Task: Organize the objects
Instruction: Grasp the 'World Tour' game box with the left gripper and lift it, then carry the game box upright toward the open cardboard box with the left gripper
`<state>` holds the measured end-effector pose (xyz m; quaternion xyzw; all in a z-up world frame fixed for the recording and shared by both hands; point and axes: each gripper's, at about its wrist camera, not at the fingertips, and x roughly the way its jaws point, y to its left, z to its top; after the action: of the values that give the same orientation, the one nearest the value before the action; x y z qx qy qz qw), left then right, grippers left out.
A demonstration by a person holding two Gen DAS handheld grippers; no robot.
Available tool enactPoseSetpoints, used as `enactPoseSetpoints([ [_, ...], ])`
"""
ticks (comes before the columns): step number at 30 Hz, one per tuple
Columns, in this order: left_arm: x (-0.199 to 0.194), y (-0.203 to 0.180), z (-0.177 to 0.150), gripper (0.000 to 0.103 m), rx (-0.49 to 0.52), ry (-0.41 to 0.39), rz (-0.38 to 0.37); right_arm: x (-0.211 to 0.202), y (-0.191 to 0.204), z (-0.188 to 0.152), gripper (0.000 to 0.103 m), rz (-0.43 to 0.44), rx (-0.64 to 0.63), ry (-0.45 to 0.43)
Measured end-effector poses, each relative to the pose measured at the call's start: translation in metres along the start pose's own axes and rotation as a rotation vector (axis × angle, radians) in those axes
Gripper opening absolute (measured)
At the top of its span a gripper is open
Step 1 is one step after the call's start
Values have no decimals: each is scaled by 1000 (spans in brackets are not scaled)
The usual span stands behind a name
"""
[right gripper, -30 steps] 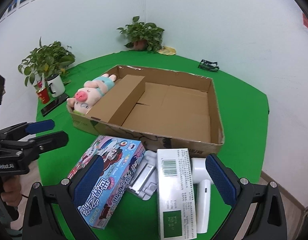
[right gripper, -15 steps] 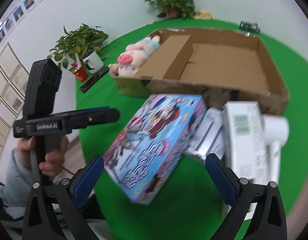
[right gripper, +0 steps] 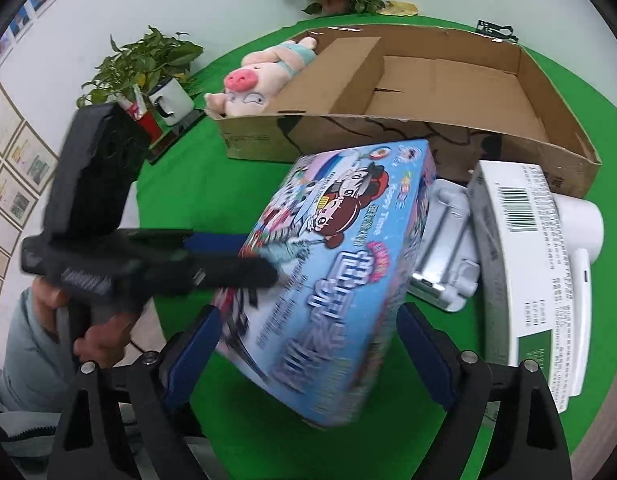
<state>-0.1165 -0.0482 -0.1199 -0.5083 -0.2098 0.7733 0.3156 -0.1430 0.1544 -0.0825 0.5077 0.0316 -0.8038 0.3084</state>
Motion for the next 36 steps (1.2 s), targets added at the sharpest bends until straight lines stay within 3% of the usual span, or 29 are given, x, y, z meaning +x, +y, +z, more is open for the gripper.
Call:
enactPoseSetpoints([
  [2,-2,-1,-3,81,-12,-14,-20,-2,-4,0,89,-26,-13,-1],
  [7,0,13,0,81,-95,-16,28,-1,-13,6,87,-49,-11,7],
  [9,4,21,2,81,-129,-4,40,0,-16,10,82,-54,-5,13],
  [11,4,25,3,79,-152,-10,21,5,-20,16,68,-63,2,32],
  [12,4,25,3,79,-157,-8,13,9,-20,18,66,-66,3,48],
  [14,8,23,2,74,-156,16,-9,17,-19,20,65,-43,6,75],
  [20,7,26,-5,71,-195,-5,-35,21,-21,13,64,-25,31,72],
  [25,4,22,-9,53,-189,-22,34,18,-18,4,64,-38,30,44],
  [32,-6,-3,-14,51,-124,-45,108,2,-25,-1,56,-10,62,-47],
  [36,-13,-24,-12,51,-86,-99,166,-15,-26,5,54,-16,44,-120],
])
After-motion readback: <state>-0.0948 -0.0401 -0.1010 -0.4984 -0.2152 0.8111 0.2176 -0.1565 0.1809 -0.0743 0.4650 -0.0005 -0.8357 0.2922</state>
